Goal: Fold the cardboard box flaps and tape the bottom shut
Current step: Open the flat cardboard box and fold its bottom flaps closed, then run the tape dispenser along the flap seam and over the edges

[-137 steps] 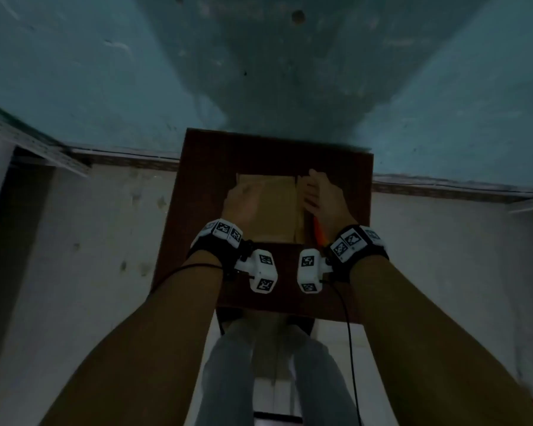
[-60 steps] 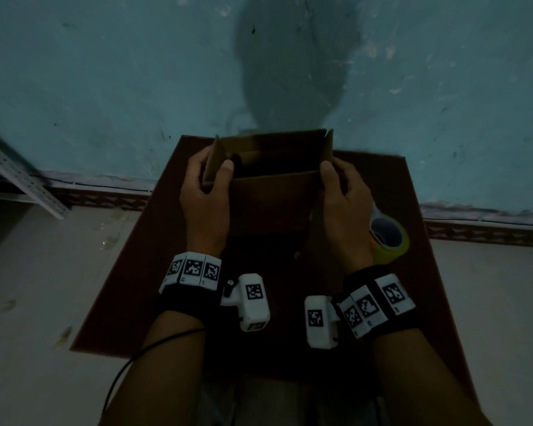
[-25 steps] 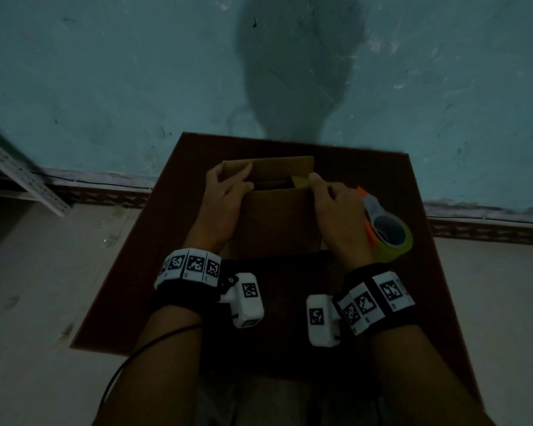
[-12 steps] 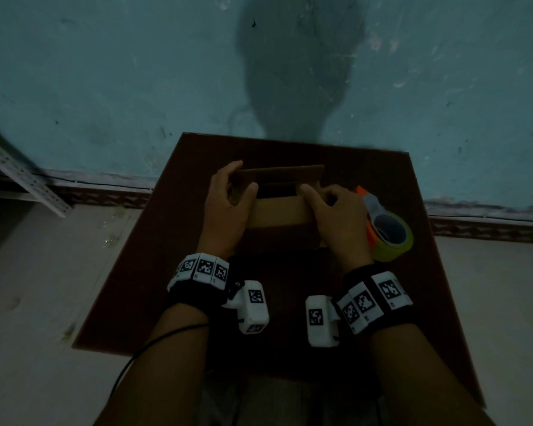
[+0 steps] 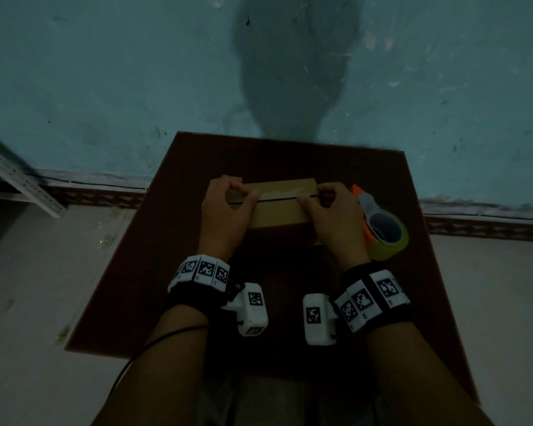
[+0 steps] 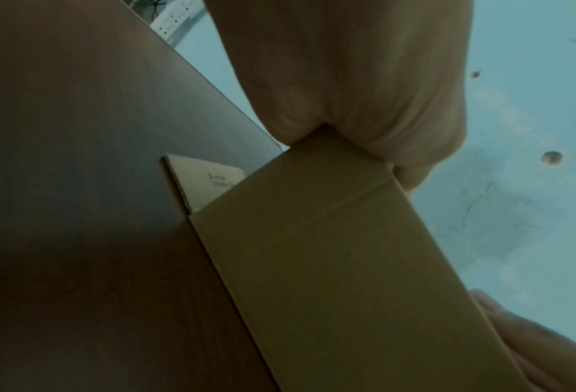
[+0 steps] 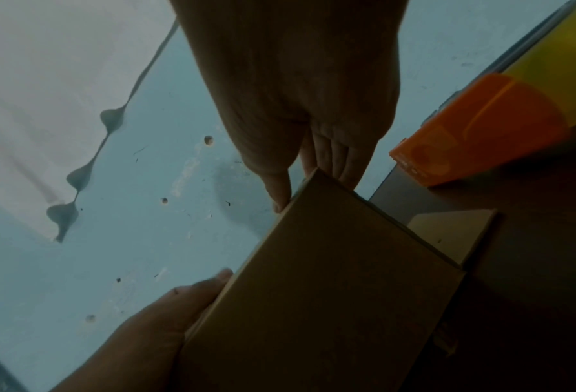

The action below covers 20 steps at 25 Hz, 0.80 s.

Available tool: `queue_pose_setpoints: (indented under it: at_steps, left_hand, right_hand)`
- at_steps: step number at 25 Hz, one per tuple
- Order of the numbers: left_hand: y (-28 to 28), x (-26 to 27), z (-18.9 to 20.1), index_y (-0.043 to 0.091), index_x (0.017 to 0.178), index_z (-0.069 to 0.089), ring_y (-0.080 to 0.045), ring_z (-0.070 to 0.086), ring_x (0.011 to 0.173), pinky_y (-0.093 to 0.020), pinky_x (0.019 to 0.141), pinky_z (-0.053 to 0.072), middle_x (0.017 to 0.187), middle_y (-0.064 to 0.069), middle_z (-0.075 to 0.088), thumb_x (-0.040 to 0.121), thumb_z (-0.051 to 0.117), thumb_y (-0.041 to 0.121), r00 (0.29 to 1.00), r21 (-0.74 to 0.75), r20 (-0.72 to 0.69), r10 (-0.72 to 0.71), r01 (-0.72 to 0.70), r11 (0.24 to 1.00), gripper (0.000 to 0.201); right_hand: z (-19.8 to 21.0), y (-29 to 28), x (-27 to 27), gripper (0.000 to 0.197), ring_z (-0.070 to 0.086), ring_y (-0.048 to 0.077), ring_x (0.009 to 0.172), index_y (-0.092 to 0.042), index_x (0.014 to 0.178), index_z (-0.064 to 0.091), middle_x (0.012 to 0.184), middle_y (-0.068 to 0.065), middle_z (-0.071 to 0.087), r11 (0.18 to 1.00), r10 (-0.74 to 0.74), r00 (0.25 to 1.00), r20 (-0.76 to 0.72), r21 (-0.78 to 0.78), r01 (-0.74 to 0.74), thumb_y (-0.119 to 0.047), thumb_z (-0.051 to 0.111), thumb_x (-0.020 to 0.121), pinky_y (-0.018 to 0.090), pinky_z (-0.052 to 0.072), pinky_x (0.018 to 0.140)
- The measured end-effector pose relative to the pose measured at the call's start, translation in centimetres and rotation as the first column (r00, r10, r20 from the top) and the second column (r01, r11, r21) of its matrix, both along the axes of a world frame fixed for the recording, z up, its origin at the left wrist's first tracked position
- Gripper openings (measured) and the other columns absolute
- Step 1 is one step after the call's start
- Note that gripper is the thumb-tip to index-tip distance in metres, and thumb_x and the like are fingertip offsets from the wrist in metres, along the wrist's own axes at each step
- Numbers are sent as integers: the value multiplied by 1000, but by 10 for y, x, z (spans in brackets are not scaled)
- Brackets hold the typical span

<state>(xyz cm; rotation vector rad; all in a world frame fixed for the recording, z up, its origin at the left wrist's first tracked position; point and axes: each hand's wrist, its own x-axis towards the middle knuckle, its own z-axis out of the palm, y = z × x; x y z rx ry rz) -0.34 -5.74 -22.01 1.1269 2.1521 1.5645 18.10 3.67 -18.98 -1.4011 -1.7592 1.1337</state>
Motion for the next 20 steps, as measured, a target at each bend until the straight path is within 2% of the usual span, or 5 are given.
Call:
queue_pose_setpoints:
  at_steps: [4, 8, 11, 15, 20]
  left_hand:
    - [-1, -2, 1, 25, 108, 66, -8, 58, 112, -33, 94, 52, 129, 3, 63, 94, 75, 34, 996, -56, 84, -3, 8, 998, 19]
    - [-1, 3, 5, 12, 104, 66, 14, 56, 104, -1, 82, 42, 123, 6, 65, 96, 76, 34, 997, -54, 71, 41, -38, 998, 26]
    - [0, 7, 7, 11, 101, 64, 17, 53, 95, -8, 74, 39, 113, 12, 65, 96, 76, 35, 992, -68, 88, 85, -79, 995, 27]
    - [-1, 6, 9, 21, 108, 62, -2, 59, 103, -21, 78, 44, 122, 8, 65, 97, 73, 35, 989, -73, 122, 86, -78, 994, 20]
    - [-2, 4, 11, 22, 115, 63, 6, 55, 99, -16, 73, 41, 127, 7, 63, 98, 73, 31, 986, -72, 152, 65, -54, 996, 22]
  right_hand:
    - [2, 6, 6, 47, 59, 4, 103, -18, 143, 59, 129, -4, 62, 999, 35, 999, 36, -6, -35, -34, 73, 101, 12, 42, 69]
    - [5, 16, 22, 46, 61, 18, 113, -11, 139, 62, 132, 9, 67, 984, -159, 965, 206, 117, 137, -33, 72, 100, 30, 48, 87]
    - [-2, 21, 40, 72, 49, 42, 138, -4, 145, 50, 148, 22, 53, 966, -258, 796, 548, 166, 198, -44, 76, 91, 53, 41, 110]
    - [-17, 24, 60, 77, 47, 44, 141, -5, 147, 48, 148, 23, 54, 983, -161, 641, 751, 62, 174, -50, 74, 91, 62, 29, 118]
    - [-23, 28, 66, 51, 64, 35, 115, -28, 136, 57, 118, 6, 70, 999, -34, 778, 627, -10, 52, -41, 56, 86, 71, 33, 116]
